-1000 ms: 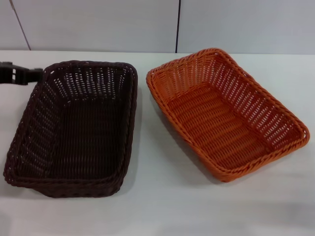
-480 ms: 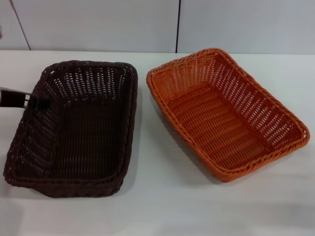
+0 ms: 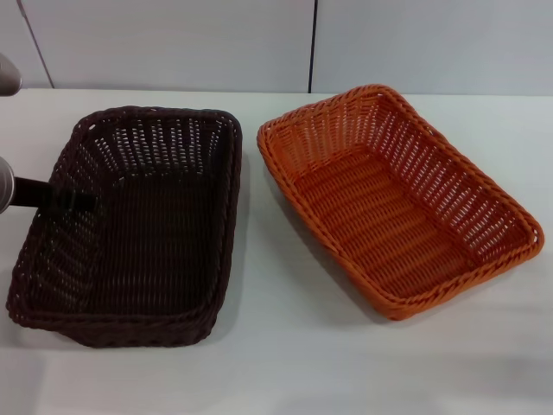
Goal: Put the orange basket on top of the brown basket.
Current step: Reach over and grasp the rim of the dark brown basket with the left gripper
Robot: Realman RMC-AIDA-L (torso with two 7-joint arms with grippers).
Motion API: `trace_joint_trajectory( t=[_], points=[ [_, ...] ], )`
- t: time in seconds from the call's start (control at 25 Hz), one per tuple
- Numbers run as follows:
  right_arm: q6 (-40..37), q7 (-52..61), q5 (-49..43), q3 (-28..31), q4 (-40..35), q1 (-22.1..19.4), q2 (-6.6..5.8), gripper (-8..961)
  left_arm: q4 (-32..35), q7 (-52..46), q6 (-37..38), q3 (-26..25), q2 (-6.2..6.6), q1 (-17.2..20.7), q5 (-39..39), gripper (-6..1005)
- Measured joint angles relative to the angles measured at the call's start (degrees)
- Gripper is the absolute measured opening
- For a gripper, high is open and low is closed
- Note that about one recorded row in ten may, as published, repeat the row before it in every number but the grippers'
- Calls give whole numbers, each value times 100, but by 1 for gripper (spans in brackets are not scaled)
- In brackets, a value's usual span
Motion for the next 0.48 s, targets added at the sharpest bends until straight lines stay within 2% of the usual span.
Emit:
trace_joint_trajectory(
  t=[0.48],
  points=[
    [7,0,0,17,3,-13,0,833,239,10,50,216,3,-136,331,792]
  ],
)
